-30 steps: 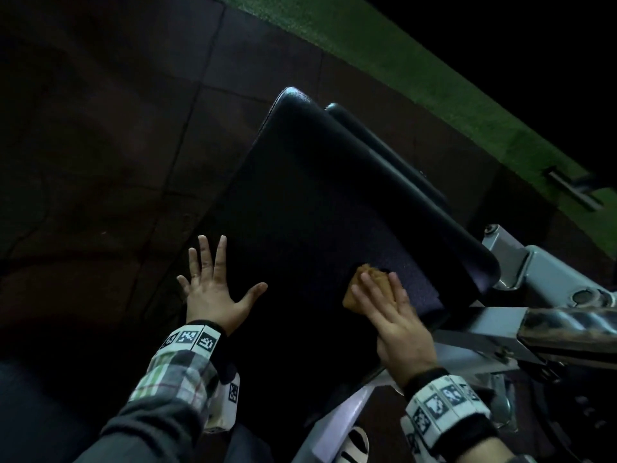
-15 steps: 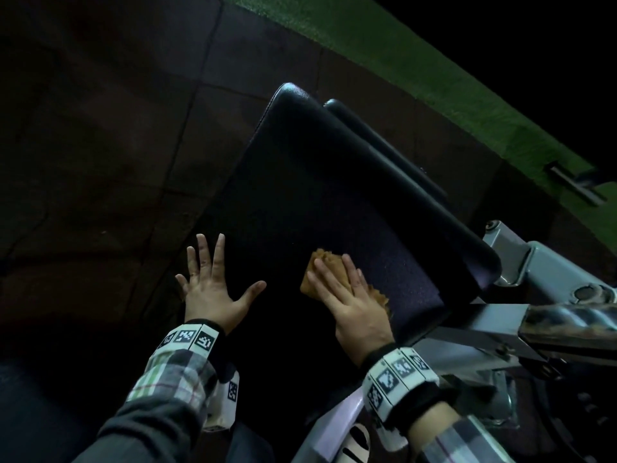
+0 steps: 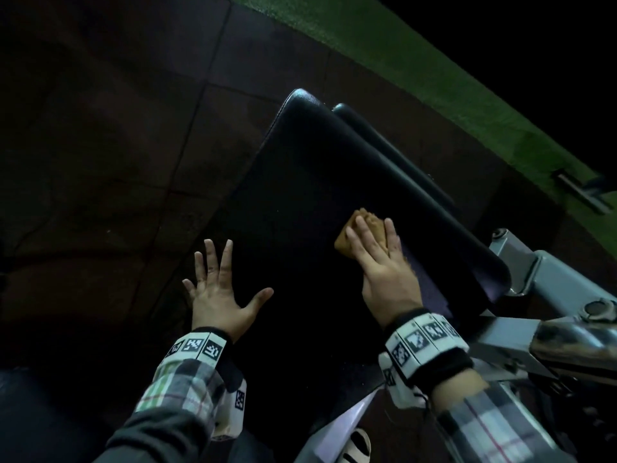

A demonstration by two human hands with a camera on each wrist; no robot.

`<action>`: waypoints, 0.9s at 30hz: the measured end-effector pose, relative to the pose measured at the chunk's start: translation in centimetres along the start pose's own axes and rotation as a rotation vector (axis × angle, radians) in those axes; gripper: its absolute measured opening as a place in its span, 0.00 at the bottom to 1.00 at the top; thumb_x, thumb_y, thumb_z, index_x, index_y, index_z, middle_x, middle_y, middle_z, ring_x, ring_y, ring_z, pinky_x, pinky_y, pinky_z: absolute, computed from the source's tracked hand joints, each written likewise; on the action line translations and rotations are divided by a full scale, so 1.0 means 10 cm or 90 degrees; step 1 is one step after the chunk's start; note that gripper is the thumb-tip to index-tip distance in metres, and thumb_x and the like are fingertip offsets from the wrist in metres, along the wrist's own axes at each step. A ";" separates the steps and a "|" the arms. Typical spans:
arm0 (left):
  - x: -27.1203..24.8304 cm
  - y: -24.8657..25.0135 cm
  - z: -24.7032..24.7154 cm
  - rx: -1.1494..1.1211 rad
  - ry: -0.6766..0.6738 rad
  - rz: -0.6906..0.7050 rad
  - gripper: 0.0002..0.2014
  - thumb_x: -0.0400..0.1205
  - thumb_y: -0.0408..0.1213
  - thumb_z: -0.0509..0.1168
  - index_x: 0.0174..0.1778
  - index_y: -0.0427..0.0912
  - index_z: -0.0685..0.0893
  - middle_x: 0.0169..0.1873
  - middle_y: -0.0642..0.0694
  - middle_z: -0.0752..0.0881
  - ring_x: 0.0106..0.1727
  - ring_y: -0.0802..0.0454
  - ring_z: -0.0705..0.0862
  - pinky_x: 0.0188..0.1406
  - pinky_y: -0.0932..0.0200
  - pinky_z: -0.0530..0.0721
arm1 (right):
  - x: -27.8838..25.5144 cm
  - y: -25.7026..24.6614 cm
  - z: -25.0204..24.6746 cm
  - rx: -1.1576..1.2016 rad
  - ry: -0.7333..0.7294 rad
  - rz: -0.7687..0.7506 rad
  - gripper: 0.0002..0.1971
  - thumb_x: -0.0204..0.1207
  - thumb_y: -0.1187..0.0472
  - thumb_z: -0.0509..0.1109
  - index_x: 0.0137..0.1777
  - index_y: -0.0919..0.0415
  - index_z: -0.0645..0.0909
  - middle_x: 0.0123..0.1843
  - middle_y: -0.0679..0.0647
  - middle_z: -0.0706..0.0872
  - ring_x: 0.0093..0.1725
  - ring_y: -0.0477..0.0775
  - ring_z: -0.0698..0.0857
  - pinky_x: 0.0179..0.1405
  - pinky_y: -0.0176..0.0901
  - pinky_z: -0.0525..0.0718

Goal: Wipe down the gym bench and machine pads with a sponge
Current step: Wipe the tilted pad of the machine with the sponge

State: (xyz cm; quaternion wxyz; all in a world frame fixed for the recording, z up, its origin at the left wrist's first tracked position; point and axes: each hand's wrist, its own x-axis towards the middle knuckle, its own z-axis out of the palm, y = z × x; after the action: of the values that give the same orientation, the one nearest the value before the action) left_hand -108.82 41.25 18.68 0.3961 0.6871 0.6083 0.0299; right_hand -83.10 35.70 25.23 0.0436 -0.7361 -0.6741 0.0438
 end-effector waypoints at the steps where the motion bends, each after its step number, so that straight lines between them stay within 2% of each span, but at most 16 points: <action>1: 0.00 0.00 0.00 -0.001 0.001 0.002 0.57 0.59 0.81 0.49 0.81 0.64 0.33 0.78 0.62 0.23 0.79 0.56 0.24 0.78 0.34 0.33 | 0.12 -0.08 0.00 -0.005 0.001 -0.003 0.36 0.65 0.68 0.51 0.77 0.54 0.68 0.79 0.50 0.68 0.78 0.71 0.61 0.68 0.66 0.74; 5: 0.00 -0.02 0.01 -0.009 0.009 0.008 0.58 0.59 0.81 0.50 0.82 0.63 0.35 0.78 0.63 0.24 0.80 0.57 0.25 0.78 0.33 0.35 | 0.49 -0.47 0.06 -0.010 -0.016 -0.051 0.32 0.67 0.64 0.50 0.73 0.56 0.74 0.76 0.52 0.73 0.75 0.75 0.66 0.72 0.64 0.62; 8: 0.00 -0.02 0.02 -0.006 0.012 0.007 0.57 0.59 0.81 0.50 0.80 0.64 0.33 0.78 0.63 0.24 0.80 0.57 0.26 0.78 0.32 0.36 | 0.54 -0.69 0.15 -0.039 -0.059 -0.118 0.29 0.70 0.59 0.51 0.73 0.55 0.75 0.76 0.51 0.74 0.75 0.73 0.68 0.72 0.63 0.64; 10: 0.01 -0.02 0.02 -0.007 0.013 0.006 0.57 0.58 0.81 0.50 0.80 0.64 0.33 0.78 0.63 0.24 0.80 0.57 0.25 0.78 0.33 0.36 | 0.44 -0.75 0.19 -0.055 -0.078 -0.155 0.29 0.70 0.57 0.52 0.72 0.53 0.75 0.76 0.50 0.73 0.75 0.70 0.68 0.73 0.60 0.64; 15: 0.01 -0.02 0.03 -0.009 0.015 0.006 0.57 0.59 0.80 0.51 0.82 0.63 0.35 0.79 0.62 0.25 0.81 0.56 0.26 0.78 0.32 0.37 | -0.08 -0.49 0.20 -0.070 -0.092 -0.224 0.29 0.70 0.62 0.53 0.72 0.51 0.75 0.77 0.46 0.71 0.77 0.65 0.66 0.77 0.53 0.64; 18: 0.01 -0.02 0.02 -0.013 0.011 0.002 0.57 0.59 0.81 0.51 0.81 0.64 0.35 0.78 0.63 0.24 0.81 0.56 0.26 0.79 0.34 0.35 | -0.25 -0.18 0.11 -0.043 -0.081 -0.200 0.31 0.68 0.64 0.54 0.75 0.49 0.70 0.78 0.46 0.68 0.78 0.65 0.64 0.76 0.54 0.60; 22: -0.01 0.00 0.02 -0.026 0.021 0.003 0.57 0.59 0.80 0.52 0.83 0.64 0.38 0.79 0.63 0.25 0.80 0.58 0.25 0.78 0.36 0.33 | -0.09 -0.01 -0.02 -0.004 -0.072 -0.128 0.37 0.65 0.67 0.57 0.78 0.48 0.63 0.80 0.44 0.63 0.80 0.65 0.57 0.78 0.57 0.57; 27: -0.01 0.00 0.02 -0.036 0.038 0.008 0.57 0.60 0.80 0.53 0.84 0.62 0.41 0.81 0.62 0.29 0.80 0.58 0.27 0.78 0.36 0.34 | 0.38 -0.31 -0.03 0.027 -0.047 -0.076 0.34 0.66 0.65 0.49 0.75 0.55 0.72 0.77 0.50 0.70 0.77 0.71 0.62 0.74 0.59 0.57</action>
State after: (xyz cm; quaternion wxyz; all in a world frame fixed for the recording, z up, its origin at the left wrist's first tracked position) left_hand -108.74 41.03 18.57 0.3967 0.6783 0.6145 0.0705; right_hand -85.76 39.78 25.86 0.0365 -0.6915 -0.7167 0.0826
